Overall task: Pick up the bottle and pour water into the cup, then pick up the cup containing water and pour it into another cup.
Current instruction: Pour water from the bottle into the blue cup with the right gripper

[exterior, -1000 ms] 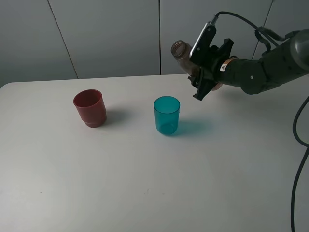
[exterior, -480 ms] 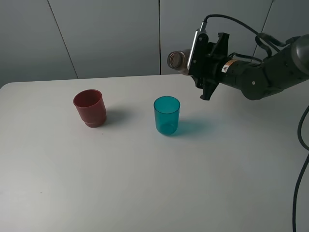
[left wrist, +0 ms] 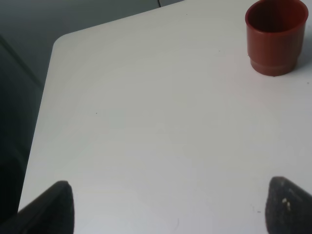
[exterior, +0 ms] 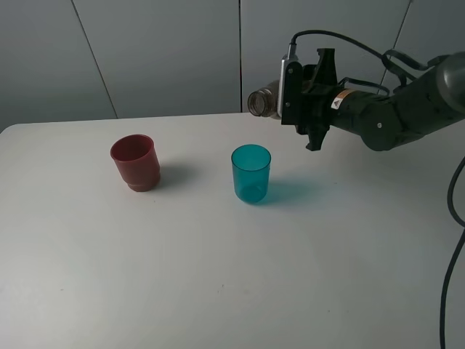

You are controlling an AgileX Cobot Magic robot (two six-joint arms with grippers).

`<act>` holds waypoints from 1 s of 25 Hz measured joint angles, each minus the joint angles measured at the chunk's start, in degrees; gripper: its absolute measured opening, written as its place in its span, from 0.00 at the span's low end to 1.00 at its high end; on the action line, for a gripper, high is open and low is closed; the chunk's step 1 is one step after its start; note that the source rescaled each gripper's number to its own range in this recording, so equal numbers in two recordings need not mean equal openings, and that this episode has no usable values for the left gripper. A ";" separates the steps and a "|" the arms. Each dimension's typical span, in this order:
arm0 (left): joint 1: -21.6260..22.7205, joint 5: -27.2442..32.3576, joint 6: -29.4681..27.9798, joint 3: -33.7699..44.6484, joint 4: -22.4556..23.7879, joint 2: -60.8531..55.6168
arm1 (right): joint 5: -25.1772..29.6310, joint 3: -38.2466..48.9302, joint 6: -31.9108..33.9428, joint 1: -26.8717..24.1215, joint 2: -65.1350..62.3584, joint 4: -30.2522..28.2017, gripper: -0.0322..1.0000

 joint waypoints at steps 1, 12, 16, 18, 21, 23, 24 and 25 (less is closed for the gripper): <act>0.00 0.00 0.00 0.00 0.00 0.00 | 0.00 0.00 -0.62 0.00 0.00 0.00 0.05; 0.00 0.00 0.00 0.00 0.00 0.00 | 0.00 0.00 -8.55 0.00 0.00 0.00 0.05; 0.00 0.00 0.00 0.00 0.00 0.00 | 0.00 0.00 -11.29 0.00 0.00 0.00 0.05; 0.00 0.00 0.00 0.00 0.00 0.00 | 0.00 0.00 -12.49 0.00 0.00 0.00 0.05; 0.00 0.00 0.00 0.00 0.00 0.00 | 0.00 0.00 -13.50 0.00 0.00 0.00 0.05; 0.00 0.00 0.00 0.00 0.00 0.00 | 0.00 0.00 -14.58 0.00 0.00 0.00 0.05; 0.00 0.00 0.00 0.00 0.00 0.00 | 0.00 0.00 -15.16 0.00 0.00 0.00 0.05; 0.00 0.00 0.00 0.00 0.00 0.00 | 0.00 0.00 -15.44 0.00 0.00 0.00 0.05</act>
